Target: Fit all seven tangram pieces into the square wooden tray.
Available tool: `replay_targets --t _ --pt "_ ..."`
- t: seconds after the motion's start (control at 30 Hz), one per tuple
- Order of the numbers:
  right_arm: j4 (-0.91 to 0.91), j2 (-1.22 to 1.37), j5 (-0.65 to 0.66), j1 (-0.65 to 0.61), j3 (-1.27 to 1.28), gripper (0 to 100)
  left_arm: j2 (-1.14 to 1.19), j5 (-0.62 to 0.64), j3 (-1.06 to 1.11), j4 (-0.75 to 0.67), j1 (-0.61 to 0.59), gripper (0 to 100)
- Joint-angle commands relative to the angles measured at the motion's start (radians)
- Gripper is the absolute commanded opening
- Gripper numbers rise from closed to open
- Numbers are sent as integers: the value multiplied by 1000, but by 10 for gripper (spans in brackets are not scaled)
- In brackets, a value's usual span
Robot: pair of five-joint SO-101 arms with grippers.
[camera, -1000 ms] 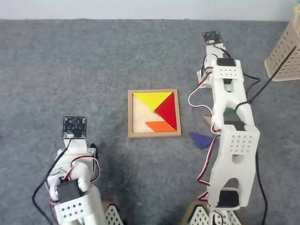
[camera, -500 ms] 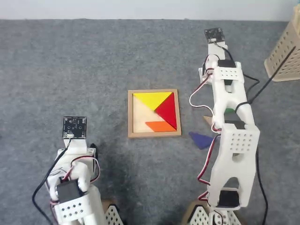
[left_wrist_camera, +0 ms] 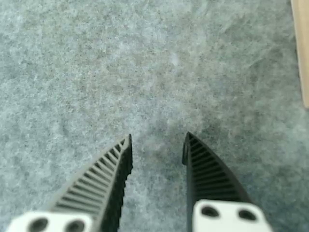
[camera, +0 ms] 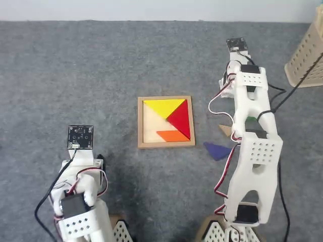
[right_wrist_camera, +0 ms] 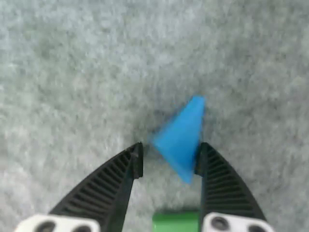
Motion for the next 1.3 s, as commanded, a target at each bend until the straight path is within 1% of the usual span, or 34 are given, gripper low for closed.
replay_targets --t 0.0,0.07,0.1,0.33,0.47,0.53,0.63,0.73,1.0,1.13,1.27 --pt "67 -25 35 18 -28 73 -8 -6 -12 3 -5 168" --pt "84 -25 34 18 -28 15 -8 -6 -12 3 -5 168" --pt "87 -25 32 18 -28 2 -8 -6 -12 3 -5 168" --pt "168 -36 31 21 -28 6 -8 -6 -12 3 -5 168" --pt "185 -114 26 21 -26 6 -8 -6 -12 3 -5 168" --pt "179 -160 -2 18 -28 6 -8 -6 -12 3 -5 168" --pt "117 -209 -18 2 -29 6 -8 -6 -12 3 -5 168" --pt "-2 -211 -17 -10 -25 6 -8 -6 -12 3 -5 168" --pt "-282 -70 -18 -13 -28 6 -8 -6 -12 3 -5 168" --pt "-312 -15 -18 -15 -28 6 -8 -6 -12 3 -5 168" --pt "-245 -4 -17 -7 -28 6 -8 -6 -12 3 -5 168"
